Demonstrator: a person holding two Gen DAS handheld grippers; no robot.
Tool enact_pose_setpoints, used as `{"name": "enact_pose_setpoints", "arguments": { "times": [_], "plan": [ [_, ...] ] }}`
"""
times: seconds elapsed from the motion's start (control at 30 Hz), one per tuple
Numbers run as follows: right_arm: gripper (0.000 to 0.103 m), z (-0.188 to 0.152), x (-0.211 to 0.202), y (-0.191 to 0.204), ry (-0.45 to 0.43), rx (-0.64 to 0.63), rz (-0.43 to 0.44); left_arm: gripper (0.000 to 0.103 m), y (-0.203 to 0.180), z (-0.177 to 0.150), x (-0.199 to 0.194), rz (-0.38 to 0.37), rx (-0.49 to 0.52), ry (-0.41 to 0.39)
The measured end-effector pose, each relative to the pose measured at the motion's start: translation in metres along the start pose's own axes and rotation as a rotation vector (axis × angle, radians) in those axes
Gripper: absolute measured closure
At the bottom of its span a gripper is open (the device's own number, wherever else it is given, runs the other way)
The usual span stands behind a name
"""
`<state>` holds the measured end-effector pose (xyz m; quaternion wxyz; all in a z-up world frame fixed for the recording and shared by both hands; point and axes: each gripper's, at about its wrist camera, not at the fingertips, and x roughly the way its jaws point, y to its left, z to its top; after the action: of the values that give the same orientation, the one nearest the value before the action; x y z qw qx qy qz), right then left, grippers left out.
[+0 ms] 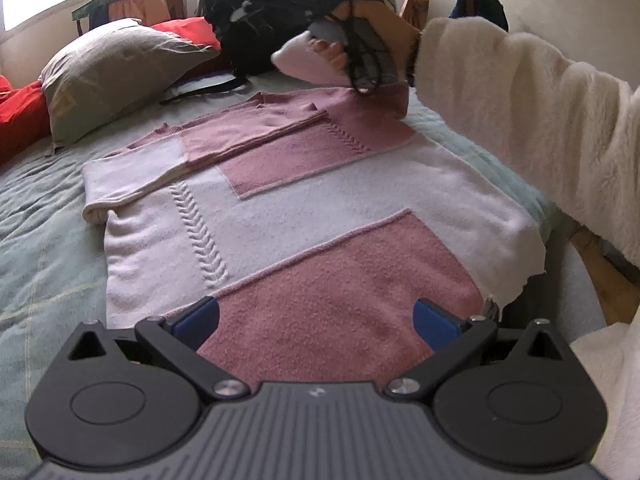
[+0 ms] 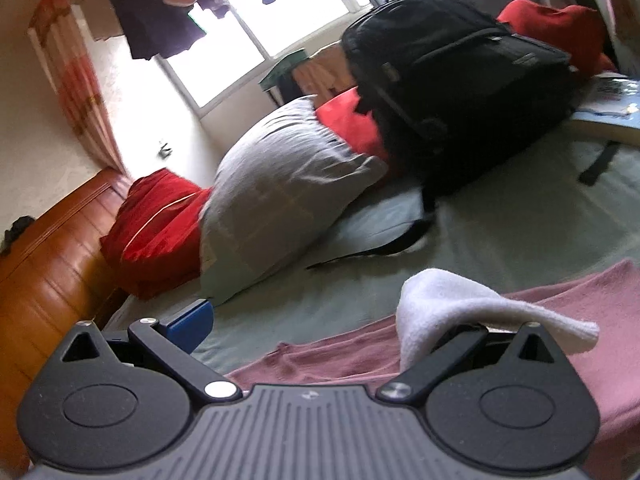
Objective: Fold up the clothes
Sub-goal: 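Lift the white sock with the right tool and carry it over the sweater, then lower the sock onto the folded sleeve and open the right tool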
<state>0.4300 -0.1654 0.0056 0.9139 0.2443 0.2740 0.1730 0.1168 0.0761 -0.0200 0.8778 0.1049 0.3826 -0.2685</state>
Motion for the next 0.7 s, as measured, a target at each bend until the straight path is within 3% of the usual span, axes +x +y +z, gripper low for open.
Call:
{"name": "enact_pose_setpoints", "arguments": {
  "times": [0.3, 0.7],
  "plan": [
    [0.0, -0.016, 0.02, 0.035, 0.031, -0.03, 0.053, 0.001, 0.002, -0.004, -0.001, 0.002, -0.016, 0.012],
    [0.0, -0.031, 0.049, 0.04, 0.081, -0.007, 0.044, 0.001, 0.01, -0.008, 0.0, 0.029, -0.049, 0.032]
  ]
}}
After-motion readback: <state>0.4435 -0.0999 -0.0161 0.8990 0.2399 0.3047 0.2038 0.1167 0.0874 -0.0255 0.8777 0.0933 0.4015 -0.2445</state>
